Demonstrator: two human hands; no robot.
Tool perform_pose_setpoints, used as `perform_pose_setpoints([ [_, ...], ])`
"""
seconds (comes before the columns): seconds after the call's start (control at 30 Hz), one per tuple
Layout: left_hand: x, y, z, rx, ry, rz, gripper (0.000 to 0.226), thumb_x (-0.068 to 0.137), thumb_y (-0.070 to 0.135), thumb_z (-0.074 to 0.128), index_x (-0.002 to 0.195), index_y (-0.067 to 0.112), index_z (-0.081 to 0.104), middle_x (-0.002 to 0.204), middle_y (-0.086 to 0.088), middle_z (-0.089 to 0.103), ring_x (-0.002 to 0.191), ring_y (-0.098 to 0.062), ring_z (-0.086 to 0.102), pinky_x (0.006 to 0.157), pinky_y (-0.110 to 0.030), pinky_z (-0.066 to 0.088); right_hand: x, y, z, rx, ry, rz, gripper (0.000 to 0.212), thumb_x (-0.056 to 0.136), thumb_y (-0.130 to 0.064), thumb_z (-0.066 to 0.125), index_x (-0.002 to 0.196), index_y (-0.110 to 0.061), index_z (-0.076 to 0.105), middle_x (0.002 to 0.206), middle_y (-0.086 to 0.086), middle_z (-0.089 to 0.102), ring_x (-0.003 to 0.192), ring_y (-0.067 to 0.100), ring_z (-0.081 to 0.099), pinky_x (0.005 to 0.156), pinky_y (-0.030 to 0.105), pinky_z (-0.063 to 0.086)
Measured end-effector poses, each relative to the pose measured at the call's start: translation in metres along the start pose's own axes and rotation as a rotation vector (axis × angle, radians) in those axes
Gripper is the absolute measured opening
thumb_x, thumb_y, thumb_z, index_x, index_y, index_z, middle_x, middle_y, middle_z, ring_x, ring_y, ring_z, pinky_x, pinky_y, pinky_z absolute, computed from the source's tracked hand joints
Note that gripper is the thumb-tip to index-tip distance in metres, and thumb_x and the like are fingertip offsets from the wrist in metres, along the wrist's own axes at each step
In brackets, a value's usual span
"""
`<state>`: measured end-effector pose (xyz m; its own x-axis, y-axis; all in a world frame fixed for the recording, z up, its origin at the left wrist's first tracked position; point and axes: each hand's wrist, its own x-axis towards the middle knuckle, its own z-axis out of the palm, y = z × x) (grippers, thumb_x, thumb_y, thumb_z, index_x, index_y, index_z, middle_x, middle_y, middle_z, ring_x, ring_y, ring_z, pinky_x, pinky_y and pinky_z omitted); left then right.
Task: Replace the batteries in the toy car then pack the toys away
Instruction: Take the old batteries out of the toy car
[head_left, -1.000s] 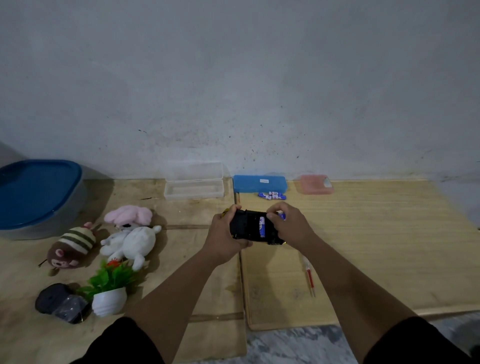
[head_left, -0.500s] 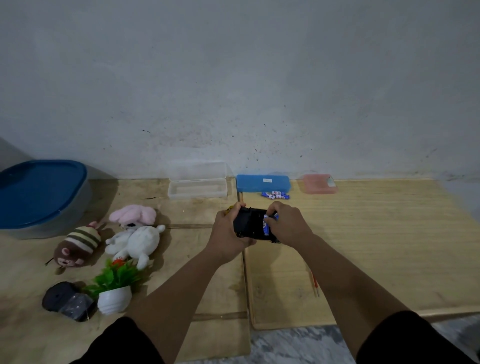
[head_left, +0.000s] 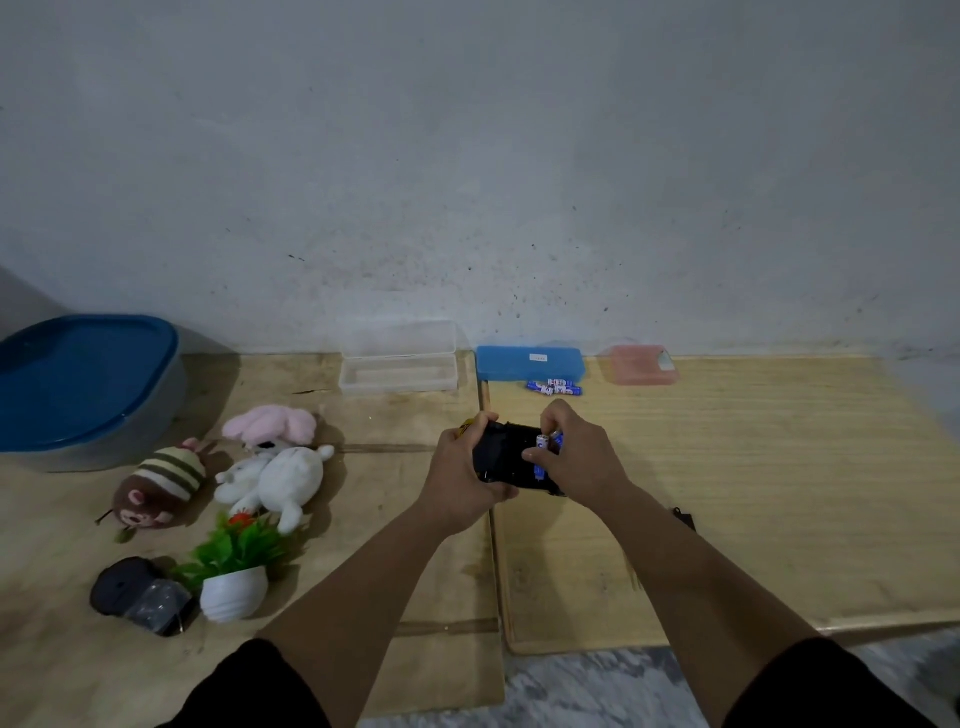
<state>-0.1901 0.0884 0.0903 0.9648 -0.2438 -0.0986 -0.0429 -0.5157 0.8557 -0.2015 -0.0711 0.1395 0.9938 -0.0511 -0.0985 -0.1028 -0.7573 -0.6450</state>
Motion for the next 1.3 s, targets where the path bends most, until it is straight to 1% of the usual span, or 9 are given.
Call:
perform_pose_setpoints([
  [0.1,0.003,0.001,-0.001,-0.004,-0.011,-0.009,0.084,0.047,0.036,0.082,0.12,0.041,0.041,0.116,-0.006,0.055,0.102,-0.02,0.058,0.085,-0.036,0.057,0.001,-0.002,0.001,0.101,0.002,0.016,0.028,0.085,-0.025,0.065,0.106,-0.015,0.05,0.093,0.002,0.054,0.084,0.019,0.055,0.066,0.027,0.046],
  [0.2,0.007,0.001,-0.004,-0.014,-0.021,-0.021,0.086,0.044,0.041,0.08,0.121,0.042,0.041,0.116,-0.007,0.055,0.101,-0.02,0.06,0.085,-0.039,0.057,0.004,-0.006,-0.004,0.139,0.044,0.045,0.02,0.09,-0.035,0.056,0.09,-0.015,0.055,0.081,-0.001,0.055,0.079,0.017,0.054,0.061,0.024,0.042],
  [0.43,0.01,0.001,-0.012,-0.024,-0.023,-0.013,0.093,0.059,0.019,0.087,0.137,0.033,0.037,0.121,-0.007,0.044,0.108,-0.02,0.054,0.098,-0.033,0.05,-0.004,-0.003,-0.022,0.292,0.023,0.017,0.014,0.089,-0.022,0.06,0.102,-0.017,0.056,0.085,0.008,0.062,0.059,0.013,0.058,0.05,0.014,0.047],
  [0.57,0.013,0.001,-0.017,-0.044,-0.031,-0.017,0.095,0.062,0.018,0.086,0.14,0.032,0.035,0.122,-0.008,0.043,0.113,-0.02,0.052,0.102,-0.036,0.046,-0.011,0.011,-0.024,0.113,0.014,-0.043,0.06,0.081,-0.029,0.069,0.134,-0.04,0.044,0.11,-0.006,0.058,0.089,0.015,0.055,0.076,0.024,0.044],
  [0.7,0.017,0.008,-0.023,-0.077,-0.052,-0.001,0.095,0.065,0.014,0.085,0.144,0.027,0.033,0.124,-0.006,0.045,0.115,-0.016,0.05,0.101,-0.029,0.044,-0.016,0.025,-0.023,-0.1,-0.107,-0.019,0.087,0.072,-0.041,0.075,0.14,-0.051,0.022,0.074,-0.007,0.05,0.065,0.009,0.043,0.058,0.021,0.038],
  [0.93,0.023,0.012,-0.036,-0.118,-0.21,0.036,0.086,0.068,0.006,0.082,0.14,0.022,0.037,0.125,-0.001,0.053,0.114,-0.012,0.052,0.082,-0.006,0.043,-0.015,0.038,-0.026,-0.507,-0.087,-0.185,0.08,0.08,-0.048,0.064,0.14,-0.053,0.013,0.08,0.004,0.06,0.073,0.014,0.048,0.064,0.024,0.036],
  [1.03,0.026,0.013,-0.039,-0.157,-0.237,0.023,0.087,0.07,0.003,0.08,0.142,0.021,0.034,0.123,0.004,0.052,0.114,-0.01,0.05,0.079,-0.001,0.041,-0.011,0.038,-0.027,-0.644,-0.003,-0.336,0.073,0.08,-0.046,0.065,0.142,-0.045,0.025,0.083,0.003,0.066,0.068,0.017,0.055,0.051,0.023,0.027],
  [1.13,0.03,0.017,-0.046,-0.231,-0.225,-0.006,0.089,0.071,0.001,0.079,0.144,0.023,0.033,0.125,0.007,0.051,0.115,-0.008,0.05,0.09,-0.014,0.042,-0.006,0.038,-0.026,-0.722,0.143,-0.453,0.072,0.057,-0.045,0.085,0.123,-0.031,0.06,0.053,-0.004,0.058,0.038,0.013,0.05,0.045,0.012,0.003],
  [1.3,0.041,0.028,-0.061,-0.356,-0.208,-0.006,0.089,0.068,0.002,0.081,0.14,0.032,0.04,0.13,0.004,0.054,0.119,-0.014,0.054,0.092,-0.022,0.048,-0.005,0.036,-0.027,-0.412,0.205,-0.406,0.058,0.076,-0.039,0.072,0.131,-0.028,0.053,0.075,0.005,0.073,0.058,0.022,0.064,0.048,0.026,0.044],
])
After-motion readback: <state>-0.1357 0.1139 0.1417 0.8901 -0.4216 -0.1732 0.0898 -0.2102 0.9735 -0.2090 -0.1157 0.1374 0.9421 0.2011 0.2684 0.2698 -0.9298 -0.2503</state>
